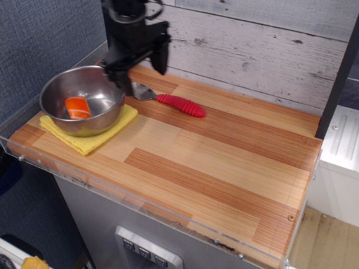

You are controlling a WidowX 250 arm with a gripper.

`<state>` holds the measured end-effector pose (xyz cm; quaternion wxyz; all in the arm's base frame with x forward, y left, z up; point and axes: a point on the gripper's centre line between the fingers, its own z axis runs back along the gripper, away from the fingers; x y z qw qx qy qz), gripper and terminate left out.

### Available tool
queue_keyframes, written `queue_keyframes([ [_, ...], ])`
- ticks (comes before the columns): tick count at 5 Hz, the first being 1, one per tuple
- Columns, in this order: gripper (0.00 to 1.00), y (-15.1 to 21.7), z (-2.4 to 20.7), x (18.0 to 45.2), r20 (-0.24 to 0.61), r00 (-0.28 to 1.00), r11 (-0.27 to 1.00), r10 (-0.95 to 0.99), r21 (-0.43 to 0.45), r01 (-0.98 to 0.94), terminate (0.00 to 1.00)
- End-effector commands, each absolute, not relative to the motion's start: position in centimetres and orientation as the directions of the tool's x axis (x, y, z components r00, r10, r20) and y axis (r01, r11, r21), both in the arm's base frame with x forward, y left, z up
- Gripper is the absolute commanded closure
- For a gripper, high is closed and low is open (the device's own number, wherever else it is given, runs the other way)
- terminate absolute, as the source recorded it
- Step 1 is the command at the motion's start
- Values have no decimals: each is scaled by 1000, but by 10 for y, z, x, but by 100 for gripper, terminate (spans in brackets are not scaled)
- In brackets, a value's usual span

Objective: Move sushi to upper right corner

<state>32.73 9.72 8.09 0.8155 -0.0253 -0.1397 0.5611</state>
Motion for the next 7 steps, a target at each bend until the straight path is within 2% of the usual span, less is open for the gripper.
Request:
queue_keyframes([
  [1,0,146,105,328,283,439,499,853,-192,-845,0],
  [4,0,168,89,296,284,507,550,814,-95,-830,0],
  [6,0,190,73,273,280,486,509,828,-14,-861,0],
  [7,0,195,55,276,255,493,505,832,21,-863,0],
])
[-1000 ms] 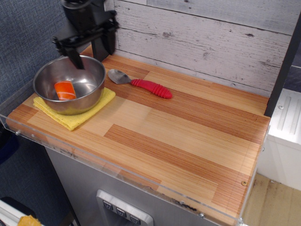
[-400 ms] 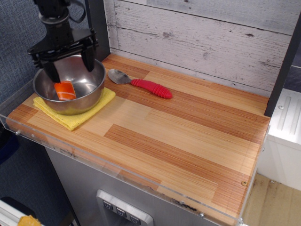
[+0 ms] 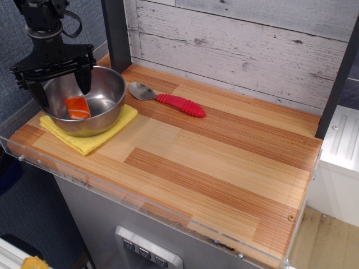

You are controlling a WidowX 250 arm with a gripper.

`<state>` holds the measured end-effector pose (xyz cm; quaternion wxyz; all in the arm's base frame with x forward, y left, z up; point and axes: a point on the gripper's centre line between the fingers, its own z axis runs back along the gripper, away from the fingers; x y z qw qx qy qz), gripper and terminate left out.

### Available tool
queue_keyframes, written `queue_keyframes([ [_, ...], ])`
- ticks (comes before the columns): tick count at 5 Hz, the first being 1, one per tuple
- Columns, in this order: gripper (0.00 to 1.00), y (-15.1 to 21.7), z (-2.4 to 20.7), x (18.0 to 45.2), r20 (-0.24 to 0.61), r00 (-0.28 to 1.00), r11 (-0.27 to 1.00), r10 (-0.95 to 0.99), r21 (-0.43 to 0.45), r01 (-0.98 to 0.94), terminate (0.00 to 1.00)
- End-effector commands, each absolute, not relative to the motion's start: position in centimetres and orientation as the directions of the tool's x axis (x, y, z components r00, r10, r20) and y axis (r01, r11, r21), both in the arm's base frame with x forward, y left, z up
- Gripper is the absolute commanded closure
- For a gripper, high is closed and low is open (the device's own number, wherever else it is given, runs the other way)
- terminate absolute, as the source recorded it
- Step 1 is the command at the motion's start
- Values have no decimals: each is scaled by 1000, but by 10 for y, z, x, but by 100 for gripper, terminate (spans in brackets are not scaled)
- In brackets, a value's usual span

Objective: Move sushi to upper right corner

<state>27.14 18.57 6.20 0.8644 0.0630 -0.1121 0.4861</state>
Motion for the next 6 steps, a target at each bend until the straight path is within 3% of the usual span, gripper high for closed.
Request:
queue_keyframes([
  [1,0,196,44,282,247,488,495,837,41,-868,0],
  [3,0,189,31,293,258,496,501,829,53,-864,0],
  [4,100,185,32,298,270,492,501,828,38,-865,0],
  [6,100,180,41,303,274,461,486,844,-23,-874,0],
])
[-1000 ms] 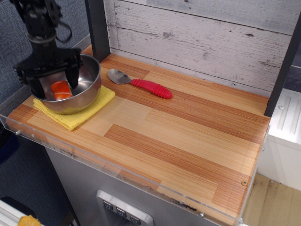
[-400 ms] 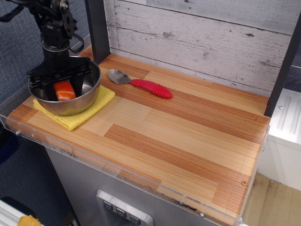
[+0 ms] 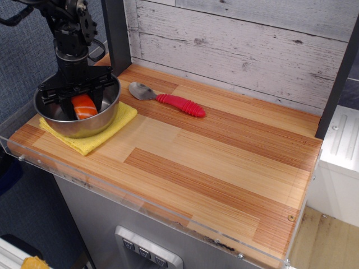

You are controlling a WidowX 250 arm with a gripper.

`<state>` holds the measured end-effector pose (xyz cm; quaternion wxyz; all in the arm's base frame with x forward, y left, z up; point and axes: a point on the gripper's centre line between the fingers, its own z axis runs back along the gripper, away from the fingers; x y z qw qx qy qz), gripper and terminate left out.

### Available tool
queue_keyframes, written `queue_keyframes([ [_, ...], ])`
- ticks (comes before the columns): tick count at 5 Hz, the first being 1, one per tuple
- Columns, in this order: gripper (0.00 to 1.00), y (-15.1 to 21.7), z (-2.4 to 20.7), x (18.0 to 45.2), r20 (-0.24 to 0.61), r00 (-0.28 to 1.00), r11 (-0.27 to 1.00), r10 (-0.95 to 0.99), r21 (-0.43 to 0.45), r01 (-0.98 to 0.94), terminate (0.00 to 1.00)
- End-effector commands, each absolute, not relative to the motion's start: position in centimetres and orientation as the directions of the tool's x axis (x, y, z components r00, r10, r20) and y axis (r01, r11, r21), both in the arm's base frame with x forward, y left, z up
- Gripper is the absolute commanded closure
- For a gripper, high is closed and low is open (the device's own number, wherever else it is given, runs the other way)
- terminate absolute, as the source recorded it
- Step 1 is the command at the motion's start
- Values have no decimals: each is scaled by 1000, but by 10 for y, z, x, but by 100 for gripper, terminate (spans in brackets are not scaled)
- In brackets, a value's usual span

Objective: Move sushi to upper right corner

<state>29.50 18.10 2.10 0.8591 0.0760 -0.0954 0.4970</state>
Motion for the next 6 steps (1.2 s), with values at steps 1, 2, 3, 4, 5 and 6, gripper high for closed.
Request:
queue_keyframes([
  [1,100,172,64,312,300,435,481,849,-95,-872,0],
  [2,100,162,79,317,311,438,494,844,-131,-859,0],
  [3,100,150,93,320,322,451,517,832,-160,-841,0],
  [4,100,132,104,324,327,467,542,822,-193,-818,0],
  [5,100,104,117,330,330,501,584,800,-231,-779,0],
  [6,100,75,128,336,339,536,625,773,-260,-736,0],
])
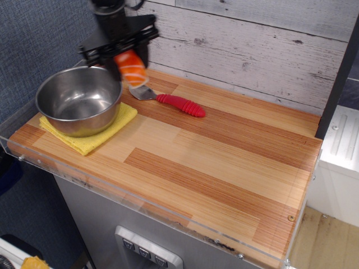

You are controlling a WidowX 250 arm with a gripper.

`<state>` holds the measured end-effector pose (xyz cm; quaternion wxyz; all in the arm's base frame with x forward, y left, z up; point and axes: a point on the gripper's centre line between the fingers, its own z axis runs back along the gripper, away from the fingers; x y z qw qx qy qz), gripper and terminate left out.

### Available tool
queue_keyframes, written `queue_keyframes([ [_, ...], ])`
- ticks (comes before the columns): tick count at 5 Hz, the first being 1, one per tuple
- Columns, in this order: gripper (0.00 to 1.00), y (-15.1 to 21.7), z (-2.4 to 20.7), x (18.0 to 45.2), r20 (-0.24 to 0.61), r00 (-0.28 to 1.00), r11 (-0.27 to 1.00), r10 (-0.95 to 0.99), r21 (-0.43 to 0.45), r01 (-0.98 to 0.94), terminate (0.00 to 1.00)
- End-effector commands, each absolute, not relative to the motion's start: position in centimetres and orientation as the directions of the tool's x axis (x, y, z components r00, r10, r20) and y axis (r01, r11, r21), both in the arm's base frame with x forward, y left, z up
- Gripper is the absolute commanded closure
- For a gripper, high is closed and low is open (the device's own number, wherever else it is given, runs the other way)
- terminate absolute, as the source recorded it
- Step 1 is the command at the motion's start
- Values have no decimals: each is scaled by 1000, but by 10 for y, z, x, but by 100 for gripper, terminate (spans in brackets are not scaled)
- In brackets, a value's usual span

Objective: Move sushi to upper right corner

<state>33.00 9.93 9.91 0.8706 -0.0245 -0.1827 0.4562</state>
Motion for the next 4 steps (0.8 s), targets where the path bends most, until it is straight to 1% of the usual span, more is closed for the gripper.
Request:
queue_keyframes([
  [1,100,48,130,345,330,569,655,753,-290,-698,0],
  [2,100,23,120,360,306,608,681,732,-300,-668,0],
  [3,100,-2,104,372,299,653,718,696,-279,-638,0],
  [4,100,-25,95,382,314,683,752,659,-260,-606,0],
])
